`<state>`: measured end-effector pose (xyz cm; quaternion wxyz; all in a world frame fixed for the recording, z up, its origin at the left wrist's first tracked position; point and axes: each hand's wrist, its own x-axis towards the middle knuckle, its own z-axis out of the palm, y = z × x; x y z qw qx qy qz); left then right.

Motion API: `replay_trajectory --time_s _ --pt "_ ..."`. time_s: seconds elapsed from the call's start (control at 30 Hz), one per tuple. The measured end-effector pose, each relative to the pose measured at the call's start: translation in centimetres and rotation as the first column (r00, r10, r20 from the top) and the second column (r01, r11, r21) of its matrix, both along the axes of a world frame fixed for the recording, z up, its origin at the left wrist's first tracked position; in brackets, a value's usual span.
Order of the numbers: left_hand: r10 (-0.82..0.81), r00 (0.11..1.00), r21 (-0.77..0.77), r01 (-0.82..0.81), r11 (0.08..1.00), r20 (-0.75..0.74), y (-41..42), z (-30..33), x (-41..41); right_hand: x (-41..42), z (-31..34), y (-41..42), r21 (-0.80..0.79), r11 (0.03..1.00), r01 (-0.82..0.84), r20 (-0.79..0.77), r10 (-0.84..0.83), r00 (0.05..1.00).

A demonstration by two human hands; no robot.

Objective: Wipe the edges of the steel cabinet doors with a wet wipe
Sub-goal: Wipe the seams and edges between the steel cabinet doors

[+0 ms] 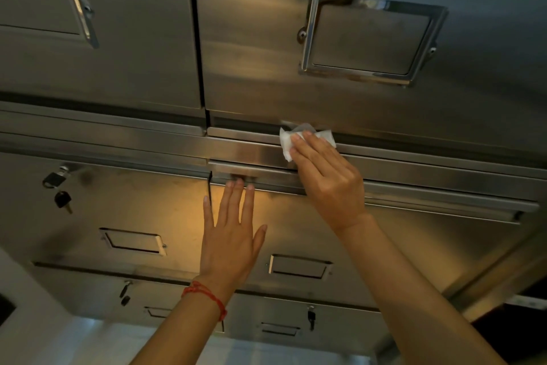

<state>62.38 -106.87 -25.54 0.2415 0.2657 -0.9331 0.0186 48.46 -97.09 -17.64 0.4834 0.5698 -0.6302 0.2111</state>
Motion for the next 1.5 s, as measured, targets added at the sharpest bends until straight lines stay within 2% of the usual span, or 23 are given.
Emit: replay_trajectory --time_s 0.43,0.77,1.0,1.1,1.5 --pt "0.025 0.999 0.048 -0.026 0.998 0.02 0.7 0.0 -0.4 -2.0 -0.2 3.8 -0.046 0.997 0.066 0.026 -0.065 0.998" --pt "0.025 0.999 0.116 -0.029 0.993 0.038 1.3 0.7 -0.1 -1.9 0.2 6.4 -0.013 0.99 0.143 0.175 -0.138 0.975" --pt "-0.023 1.0 0.105 0.023 0.994 -0.006 1.5 0.6 0.8 -0.7 -0.3 6.4 -0.081 0.976 0.204 0.251 -0.178 0.952" --pt "-0.038 0.999 0.095 0.039 0.995 -0.02 1.3 0.5 1.3 0.1 -1.0 6.2 -0.121 0.966 0.228 0.238 -0.195 0.952" --pt "-0.047 0.998 0.09 0.049 0.995 -0.032 -0.5 -0.1 4.1 5.9 -4.3 2.8 -0.178 0.974 0.141 0.298 -0.083 0.951"
